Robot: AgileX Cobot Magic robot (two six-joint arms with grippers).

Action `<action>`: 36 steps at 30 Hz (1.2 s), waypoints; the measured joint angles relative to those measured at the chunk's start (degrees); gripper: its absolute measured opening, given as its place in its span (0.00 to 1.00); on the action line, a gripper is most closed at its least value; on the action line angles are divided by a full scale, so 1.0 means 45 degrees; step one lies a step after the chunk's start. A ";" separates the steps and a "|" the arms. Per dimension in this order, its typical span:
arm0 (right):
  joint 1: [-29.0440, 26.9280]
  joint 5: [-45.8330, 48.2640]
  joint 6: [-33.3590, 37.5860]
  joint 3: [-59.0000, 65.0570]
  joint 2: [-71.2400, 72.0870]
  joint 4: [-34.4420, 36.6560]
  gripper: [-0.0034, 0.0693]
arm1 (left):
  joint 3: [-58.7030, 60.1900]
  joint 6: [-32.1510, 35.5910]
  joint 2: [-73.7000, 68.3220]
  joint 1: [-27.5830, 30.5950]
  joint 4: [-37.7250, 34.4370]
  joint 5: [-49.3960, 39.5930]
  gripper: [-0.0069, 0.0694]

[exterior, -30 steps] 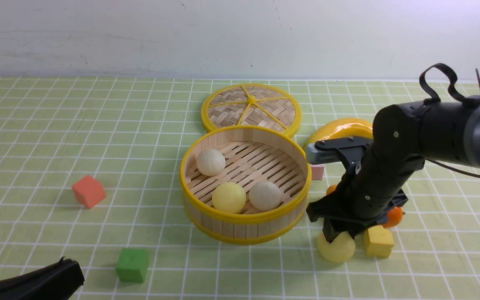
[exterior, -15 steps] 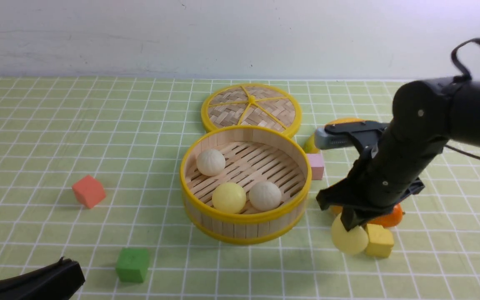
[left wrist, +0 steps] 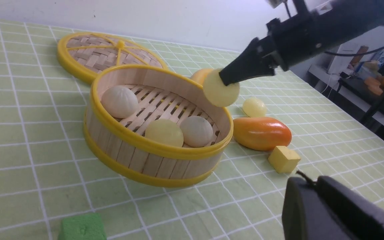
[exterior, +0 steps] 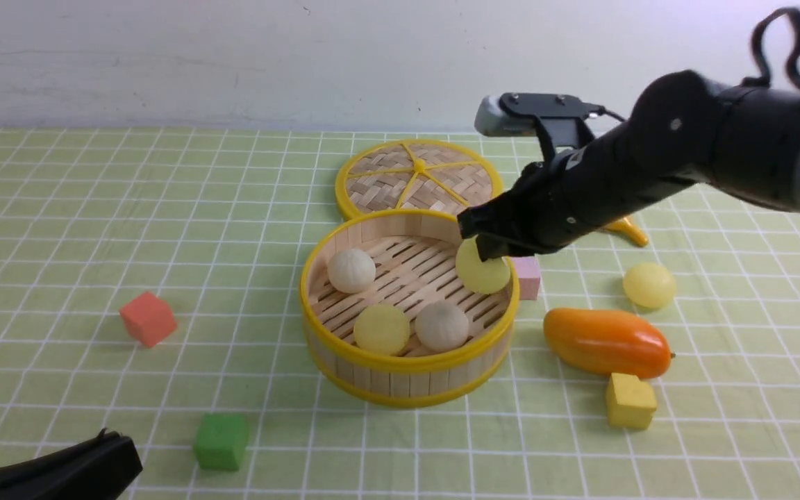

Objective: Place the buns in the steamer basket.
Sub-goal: Use the right arm to put the steamed stuffed bun into the steamer, then use the right arm to grab a steamed stuffed bun

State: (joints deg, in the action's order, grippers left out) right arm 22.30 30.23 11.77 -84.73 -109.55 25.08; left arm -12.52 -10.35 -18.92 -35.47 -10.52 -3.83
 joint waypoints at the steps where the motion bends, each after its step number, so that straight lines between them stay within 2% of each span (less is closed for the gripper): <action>1: 0.0000 -0.0336 0.0000 -0.0014 -0.0267 -0.0001 0.09 | 0.0000 0.0000 0.0000 0.0000 0.0000 0.0000 0.14; 7: 0.0000 -0.0929 0.0000 -0.0036 -0.1196 0.0001 0.18 | 0.0000 0.0000 0.0000 0.0000 0.0000 0.0000 0.14; 10: 0.0000 -0.0895 0.0000 -0.0058 -0.1135 0.0001 0.33 | 0.0000 0.0000 0.0000 0.0000 0.0000 0.0000 0.14; 11: 0.0000 -0.0897 0.0000 -0.0058 -0.1117 0.0001 0.35 | 0.0000 0.0000 0.0000 0.0000 0.0000 0.0000 0.14; 13: 0.0000 -0.0684 0.0000 -0.0081 -0.0822 -0.0011 0.49 | 0.0000 0.0000 0.0000 0.0000 0.0000 0.0000 0.15; 14: 0.0000 -0.0654 0.0000 -0.0081 -0.0822 -0.0012 0.50 | 0.0000 0.0000 0.0000 0.0000 0.0000 0.0000 0.15; 15: 0.0000 -0.0368 0.0000 -0.0081 -0.0439 -0.0181 0.58 | 0.0000 0.0000 0.0000 0.0000 0.0000 0.0000 0.16; 18: 0.0000 0.0324 0.0000 -0.0093 0.0405 -0.1129 0.67 | 0.0000 0.0000 0.0000 0.0000 0.0000 0.0000 0.16; 19: 0.0000 0.0377 0.0000 -0.0105 0.0537 -0.1223 0.68 | 0.0000 0.0000 0.0000 0.0000 0.0000 0.0000 0.16; 21: -0.0032 0.1014 -0.0203 -0.0114 0.1380 -0.2668 0.71 | 0.0000 0.0000 0.0000 0.0000 0.0000 0.0000 0.17; 24: -0.0360 0.1507 -0.1210 -0.0129 0.1802 -0.3993 0.71 | 0.0000 0.0000 0.0000 0.0000 0.0000 0.0000 0.17; 27: -0.1597 0.2075 -0.3318 -0.0145 0.1574 -0.5346 0.68 | 0.0000 0.0000 0.0000 0.0000 0.0000 0.0000 0.17; 31: -0.2839 0.2324 -0.3958 -0.0186 0.0625 -0.5375 0.67 | 0.0000 0.0000 0.0000 0.0000 0.0000 0.0000 0.17; 36: -0.3646 0.2448 -0.3118 -0.0960 -0.1178 -0.3922 0.67 | 0.0000 0.0000 0.0000 0.0000 0.0000 -0.0010 0.19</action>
State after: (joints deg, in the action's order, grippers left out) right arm 5.90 41.25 -2.26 -89.05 -114.85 7.43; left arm -12.52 -10.35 -18.92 -35.47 -10.52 -3.87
